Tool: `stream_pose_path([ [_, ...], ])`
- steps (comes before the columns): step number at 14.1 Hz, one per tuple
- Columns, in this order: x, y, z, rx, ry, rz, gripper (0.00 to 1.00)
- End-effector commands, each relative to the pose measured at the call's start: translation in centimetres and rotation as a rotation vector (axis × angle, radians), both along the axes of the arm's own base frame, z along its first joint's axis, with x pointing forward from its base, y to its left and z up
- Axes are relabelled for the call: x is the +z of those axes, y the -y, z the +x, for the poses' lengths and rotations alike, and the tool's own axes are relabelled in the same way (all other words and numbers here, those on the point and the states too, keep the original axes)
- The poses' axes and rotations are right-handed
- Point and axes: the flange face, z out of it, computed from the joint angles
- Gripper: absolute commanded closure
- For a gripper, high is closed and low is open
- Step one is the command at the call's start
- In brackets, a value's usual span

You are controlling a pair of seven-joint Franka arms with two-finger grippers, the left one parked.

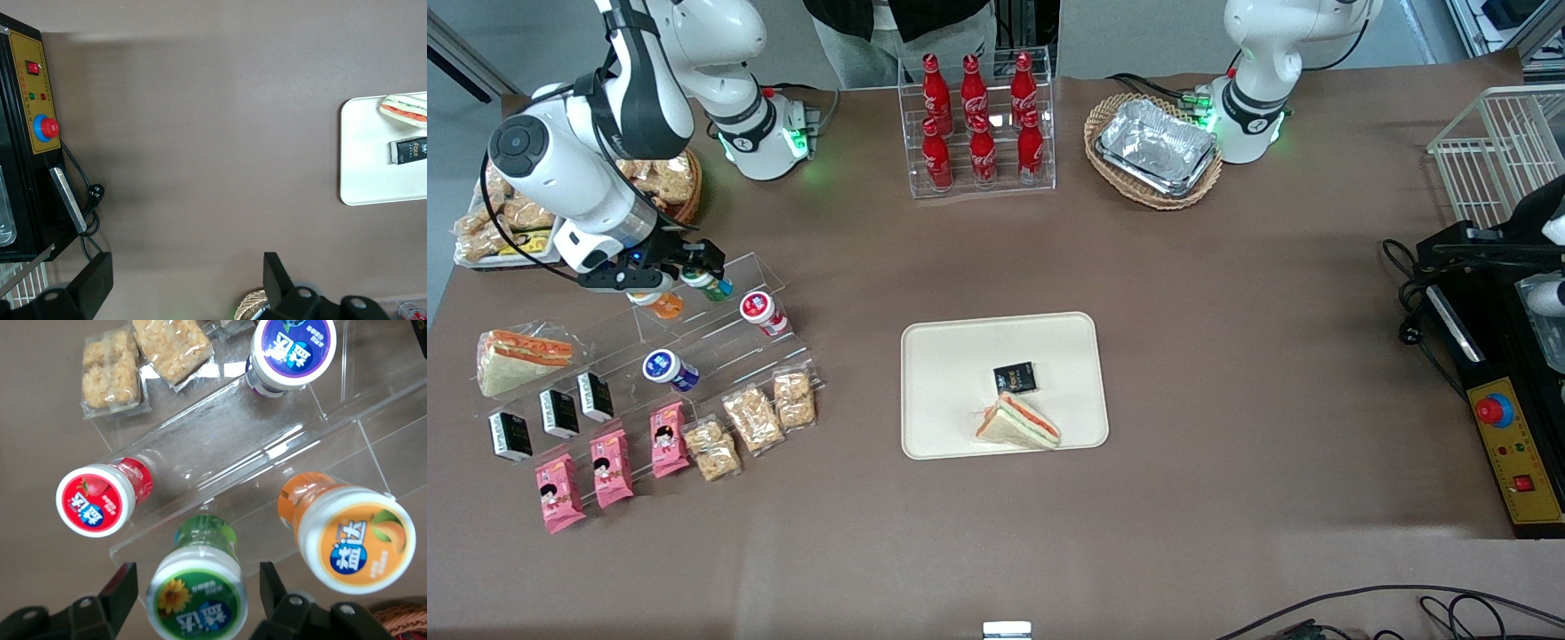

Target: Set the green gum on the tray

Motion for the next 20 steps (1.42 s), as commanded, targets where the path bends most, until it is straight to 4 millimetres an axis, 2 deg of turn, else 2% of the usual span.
stream_pose_path([
  [1,-0.8,0.2,0.3,0.005,0.017,0.005,0.24],
  [2,-0.8,0.3,0.4,0.003,0.02,0.005,0.41],
  [4,-0.5,0.3,0.5,0.001,0.025,0.007,0.64],
  [6,0.2,1.1,0.4,-0.008,0.028,0.015,0.82],
  [8,1.9,1.7,0.0,0.017,0.019,0.029,0.93],
  [10,5.1,1.8,0.1,0.021,-0.014,0.041,0.95],
  [13,12.9,0.8,1.5,0.04,-0.06,0.046,1.0],
  [14,15.6,-0.7,2.0,0.07,-0.075,0.048,1.0],
  [16,19.4,-3.1,3.0,0.043,-0.095,0.056,1.0],
  [18,21.1,-9.1,2.6,-0.013,-0.109,0.065,1.0],
  [20,20.5,-16.0,1.6,-0.086,-0.118,0.052,1.0],
])
